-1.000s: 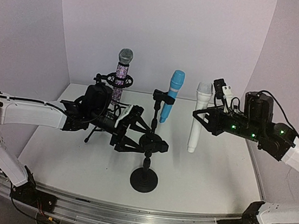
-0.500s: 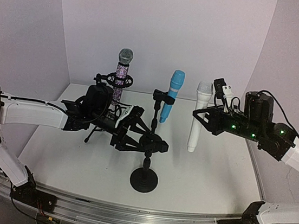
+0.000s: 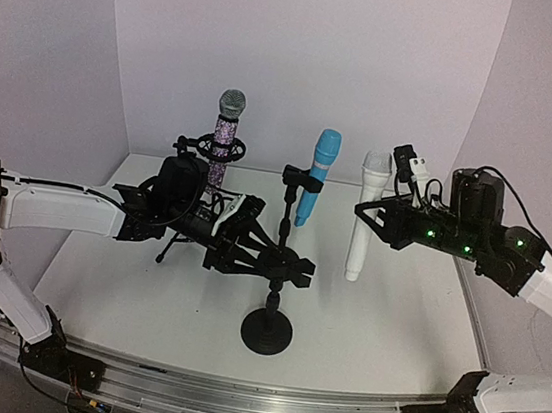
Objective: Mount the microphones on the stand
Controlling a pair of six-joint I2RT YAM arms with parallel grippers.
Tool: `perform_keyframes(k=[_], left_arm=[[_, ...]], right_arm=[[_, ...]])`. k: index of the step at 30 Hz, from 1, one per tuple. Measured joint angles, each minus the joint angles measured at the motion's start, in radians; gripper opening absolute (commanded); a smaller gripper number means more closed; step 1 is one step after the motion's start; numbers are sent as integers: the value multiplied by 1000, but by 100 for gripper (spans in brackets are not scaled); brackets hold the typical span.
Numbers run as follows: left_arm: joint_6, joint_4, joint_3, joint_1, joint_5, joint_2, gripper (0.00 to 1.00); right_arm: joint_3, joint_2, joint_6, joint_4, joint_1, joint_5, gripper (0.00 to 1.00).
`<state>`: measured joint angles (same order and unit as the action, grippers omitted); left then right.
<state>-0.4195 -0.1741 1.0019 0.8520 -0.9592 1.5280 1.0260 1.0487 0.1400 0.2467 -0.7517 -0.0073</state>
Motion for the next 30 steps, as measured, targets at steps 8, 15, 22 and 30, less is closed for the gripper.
perform_keyframes(k=[8, 15, 22, 30], left_arm=[[-1, 0, 0, 0, 0, 0, 0], [8, -2, 0, 0, 6, 0, 0], [35, -8, 0, 0, 19, 0, 0], [57, -8, 0, -7, 21, 0, 0]], right_arm=[[-1, 14, -1, -16, -16, -117, 0], [-99, -82, -5, -65, -45, -304, 0], [-158, -72, -40, -160, -115, -375, 0], [-195, 3, -148, -304, -152, -382, 0]])
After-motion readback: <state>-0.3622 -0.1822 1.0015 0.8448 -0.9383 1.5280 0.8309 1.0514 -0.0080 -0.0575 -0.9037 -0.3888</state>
